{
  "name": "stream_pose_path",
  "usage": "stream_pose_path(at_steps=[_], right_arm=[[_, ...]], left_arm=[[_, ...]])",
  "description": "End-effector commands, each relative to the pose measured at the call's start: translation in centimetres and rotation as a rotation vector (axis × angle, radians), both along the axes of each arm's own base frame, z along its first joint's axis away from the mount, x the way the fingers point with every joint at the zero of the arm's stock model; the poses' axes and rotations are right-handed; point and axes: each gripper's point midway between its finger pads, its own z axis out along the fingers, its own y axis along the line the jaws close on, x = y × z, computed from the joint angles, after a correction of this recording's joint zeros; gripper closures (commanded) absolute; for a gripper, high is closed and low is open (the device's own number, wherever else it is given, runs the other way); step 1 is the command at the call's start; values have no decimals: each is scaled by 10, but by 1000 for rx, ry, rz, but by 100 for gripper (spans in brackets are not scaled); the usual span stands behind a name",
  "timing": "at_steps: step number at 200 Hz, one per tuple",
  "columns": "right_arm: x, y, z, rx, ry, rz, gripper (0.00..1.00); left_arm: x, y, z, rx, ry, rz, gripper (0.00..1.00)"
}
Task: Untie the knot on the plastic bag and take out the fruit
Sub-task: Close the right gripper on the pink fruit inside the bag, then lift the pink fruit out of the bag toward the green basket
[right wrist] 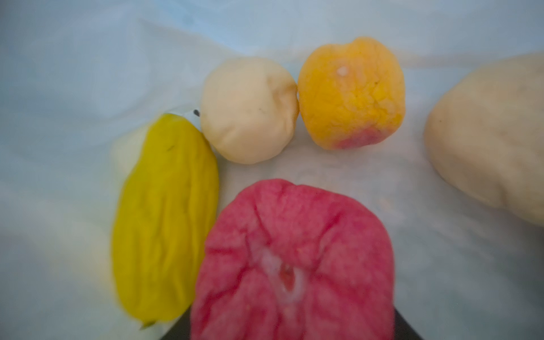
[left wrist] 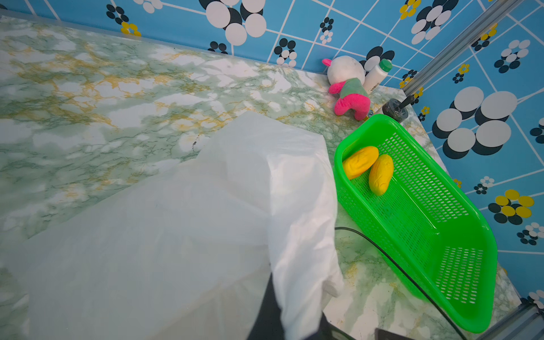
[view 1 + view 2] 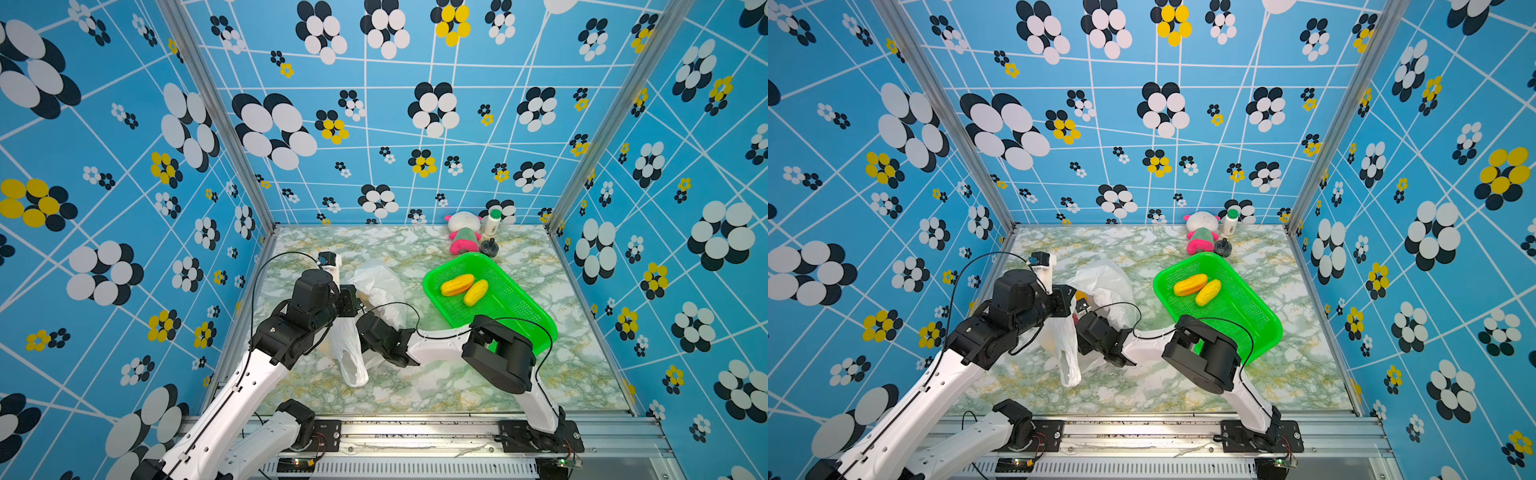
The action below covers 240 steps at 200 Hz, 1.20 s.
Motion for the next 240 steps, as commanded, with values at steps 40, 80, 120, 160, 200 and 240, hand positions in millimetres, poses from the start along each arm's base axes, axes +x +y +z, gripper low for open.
stream_pose_path(at_steps=[40,80,120,160,200,240], right_arm=[[-38,-15,78,177,-92,79,61],[-64,-33,95,216,-132,143,61],[-83,-67,117,253,-187,163,62],[-89,-123,150,293,-277,100,63],[-82,-174,186,285,-369,-22,64],[-63,-226,196,248,-435,-197,66]], left_arm=[[3,10,0,12,-16,29,100],[3,9,-5,1,-14,24,100],[4,7,-6,-9,-6,16,100],[4,9,-10,3,-8,21,100],[7,10,-14,8,8,27,100],[8,12,-18,9,5,35,100]])
